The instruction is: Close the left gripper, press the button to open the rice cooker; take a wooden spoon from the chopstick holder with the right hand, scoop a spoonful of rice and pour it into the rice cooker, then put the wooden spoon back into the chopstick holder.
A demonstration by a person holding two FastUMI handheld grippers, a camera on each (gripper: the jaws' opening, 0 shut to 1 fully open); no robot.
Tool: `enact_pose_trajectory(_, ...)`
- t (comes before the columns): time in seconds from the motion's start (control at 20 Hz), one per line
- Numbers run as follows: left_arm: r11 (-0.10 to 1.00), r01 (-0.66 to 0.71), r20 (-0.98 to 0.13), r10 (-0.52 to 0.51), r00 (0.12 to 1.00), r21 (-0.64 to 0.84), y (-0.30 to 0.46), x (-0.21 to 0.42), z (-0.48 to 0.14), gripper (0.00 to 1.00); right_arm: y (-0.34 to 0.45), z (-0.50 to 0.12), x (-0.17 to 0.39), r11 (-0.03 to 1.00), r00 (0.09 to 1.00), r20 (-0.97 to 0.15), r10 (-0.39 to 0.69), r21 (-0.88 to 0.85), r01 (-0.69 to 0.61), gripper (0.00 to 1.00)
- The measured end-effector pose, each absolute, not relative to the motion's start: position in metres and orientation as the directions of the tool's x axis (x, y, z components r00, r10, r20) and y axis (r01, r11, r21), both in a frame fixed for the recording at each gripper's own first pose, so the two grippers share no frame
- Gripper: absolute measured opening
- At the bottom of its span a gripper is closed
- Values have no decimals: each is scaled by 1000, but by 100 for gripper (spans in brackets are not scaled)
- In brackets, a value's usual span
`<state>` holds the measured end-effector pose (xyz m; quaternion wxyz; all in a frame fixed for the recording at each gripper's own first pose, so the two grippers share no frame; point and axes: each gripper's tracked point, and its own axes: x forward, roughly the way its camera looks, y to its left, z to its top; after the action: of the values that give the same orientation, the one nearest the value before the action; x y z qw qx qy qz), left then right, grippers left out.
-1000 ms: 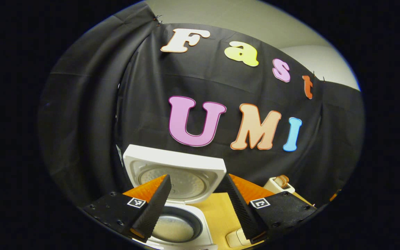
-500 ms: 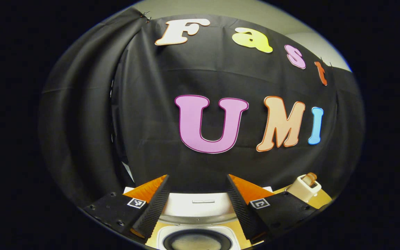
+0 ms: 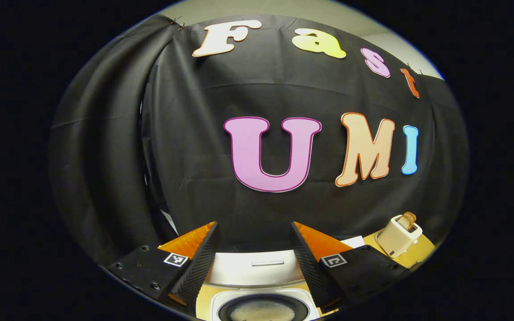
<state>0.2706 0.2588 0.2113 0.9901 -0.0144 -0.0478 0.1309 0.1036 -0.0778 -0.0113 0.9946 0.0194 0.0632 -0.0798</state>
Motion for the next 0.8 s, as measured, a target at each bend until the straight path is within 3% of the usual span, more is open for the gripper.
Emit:
enact_pose_trajectory(0.3,961,-272,93,275,957,-44,245,235,190,88,-70,-8,101,993,987,-116,-111,26,115,92)
enact_pose_trajectory(0.35,960,-275,94,278,956,-47,241,227,183,92,-69,-7,101,994,988,-112,-104,31,108,92)
enact_pose_trajectory(0.8,950,-308,79,311,947,-46,215,164,102,93,-73,-7,96,993,990,-104,-95,56,101,96)
